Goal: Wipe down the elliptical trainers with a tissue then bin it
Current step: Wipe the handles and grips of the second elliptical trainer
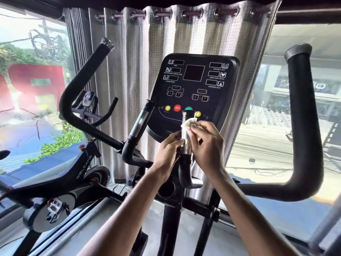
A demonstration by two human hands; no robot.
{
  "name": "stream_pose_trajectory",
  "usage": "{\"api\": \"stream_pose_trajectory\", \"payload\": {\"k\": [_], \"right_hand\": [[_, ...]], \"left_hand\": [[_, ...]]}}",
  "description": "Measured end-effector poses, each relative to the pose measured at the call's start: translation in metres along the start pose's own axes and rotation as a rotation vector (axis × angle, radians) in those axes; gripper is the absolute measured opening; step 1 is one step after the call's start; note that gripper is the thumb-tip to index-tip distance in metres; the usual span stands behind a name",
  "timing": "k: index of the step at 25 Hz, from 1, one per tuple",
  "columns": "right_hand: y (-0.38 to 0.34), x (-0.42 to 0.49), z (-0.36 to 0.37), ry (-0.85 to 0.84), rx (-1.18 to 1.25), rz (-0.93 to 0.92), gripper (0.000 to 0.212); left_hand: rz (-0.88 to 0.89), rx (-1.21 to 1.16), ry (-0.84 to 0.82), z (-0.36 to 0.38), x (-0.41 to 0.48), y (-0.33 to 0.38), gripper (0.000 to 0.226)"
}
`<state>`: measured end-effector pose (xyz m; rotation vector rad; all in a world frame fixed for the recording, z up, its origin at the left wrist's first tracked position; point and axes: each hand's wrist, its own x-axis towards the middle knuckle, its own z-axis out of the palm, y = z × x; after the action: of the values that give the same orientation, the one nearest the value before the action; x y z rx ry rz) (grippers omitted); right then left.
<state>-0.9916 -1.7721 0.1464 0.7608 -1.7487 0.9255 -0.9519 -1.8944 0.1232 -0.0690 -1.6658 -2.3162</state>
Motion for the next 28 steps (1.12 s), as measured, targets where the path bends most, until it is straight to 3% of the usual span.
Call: {"api": "stream_pose_trajectory", "payload": {"k": [4, 9, 13, 19, 23, 26, 28], "right_hand": [[-0.002, -0.015, 0.005, 0.043, 0.032, 0.237, 0.013], [0.0, -0.014, 0.013, 0.103, 0.089, 0.254, 0.015], [-0.01, -0.005, 0.016, -0.028, -0.149, -0.079, 0.016], [-0.013, 0.019, 0.023, -0.266, -0.366, -0.403, 0.016], [-0.004, -0.017, 0.0, -0.065, -0.129, -0.108, 0.016], [0.002, -0.045, -0.002, -0.011, 0.059, 0.116, 0.017], [0.008, -0.039, 0.007, -0.009, 0.355, 0.491, 0.016]], "left_hand": [[-0.035, 0.007, 0.034, -0.001, -0.008, -0.005, 0.026], [-0.06, 0.088, 0.082, -0.001, -0.006, -0.01, 0.029], [-0.038, 0.079, 0.096, 0.002, -0.013, -0.012, 0.018], [-0.035, 0.077, 0.097, 0.0, -0.021, -0.018, 0.025], [-0.064, 0.047, 0.147, 0.001, -0.023, -0.018, 0.028], [-0.059, 0.048, 0.157, 0.003, -0.026, -0.017, 0.026], [-0.057, 0.043, 0.161, 0.007, -0.03, -0.013, 0.025]]}}
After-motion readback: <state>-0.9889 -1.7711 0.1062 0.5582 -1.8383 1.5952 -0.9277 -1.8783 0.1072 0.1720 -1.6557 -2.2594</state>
